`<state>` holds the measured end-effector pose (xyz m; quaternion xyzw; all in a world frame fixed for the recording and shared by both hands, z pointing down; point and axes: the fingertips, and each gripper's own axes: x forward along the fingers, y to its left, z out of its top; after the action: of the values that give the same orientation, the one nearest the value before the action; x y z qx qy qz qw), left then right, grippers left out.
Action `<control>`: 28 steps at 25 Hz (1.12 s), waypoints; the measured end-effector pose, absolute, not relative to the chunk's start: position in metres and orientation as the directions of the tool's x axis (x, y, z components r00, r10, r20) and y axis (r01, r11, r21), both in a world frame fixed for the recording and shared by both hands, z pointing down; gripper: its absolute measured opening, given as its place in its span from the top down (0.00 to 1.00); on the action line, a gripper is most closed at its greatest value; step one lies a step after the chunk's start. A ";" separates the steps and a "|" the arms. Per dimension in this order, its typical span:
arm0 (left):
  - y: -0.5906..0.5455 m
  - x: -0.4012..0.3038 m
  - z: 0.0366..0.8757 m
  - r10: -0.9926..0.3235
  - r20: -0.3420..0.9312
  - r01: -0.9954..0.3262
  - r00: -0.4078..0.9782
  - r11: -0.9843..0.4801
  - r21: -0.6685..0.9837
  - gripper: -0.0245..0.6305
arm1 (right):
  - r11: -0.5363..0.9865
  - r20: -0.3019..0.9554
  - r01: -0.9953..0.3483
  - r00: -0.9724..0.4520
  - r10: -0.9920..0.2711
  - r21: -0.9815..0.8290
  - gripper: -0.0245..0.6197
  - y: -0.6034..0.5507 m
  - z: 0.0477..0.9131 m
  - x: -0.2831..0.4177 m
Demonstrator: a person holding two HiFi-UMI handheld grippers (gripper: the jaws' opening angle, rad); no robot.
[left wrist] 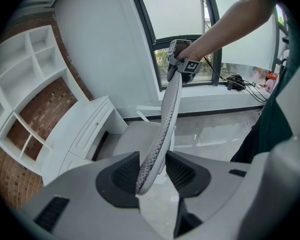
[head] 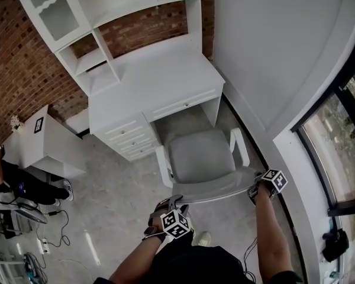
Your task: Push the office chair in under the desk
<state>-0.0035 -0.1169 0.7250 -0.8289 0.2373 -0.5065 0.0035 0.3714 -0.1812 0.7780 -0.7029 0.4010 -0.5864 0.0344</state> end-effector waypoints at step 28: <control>-0.267 0.004 0.727 -0.443 0.820 -0.444 0.363 -0.856 -0.266 0.73 | -0.624 0.825 -0.616 -0.075 -0.560 -0.481 0.81 -0.373 0.785 0.371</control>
<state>0.0041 -0.2667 0.7266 -0.8254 0.2688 -0.4964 -0.0004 0.3707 -0.3731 0.7847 -0.6795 0.4327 -0.5919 -0.0234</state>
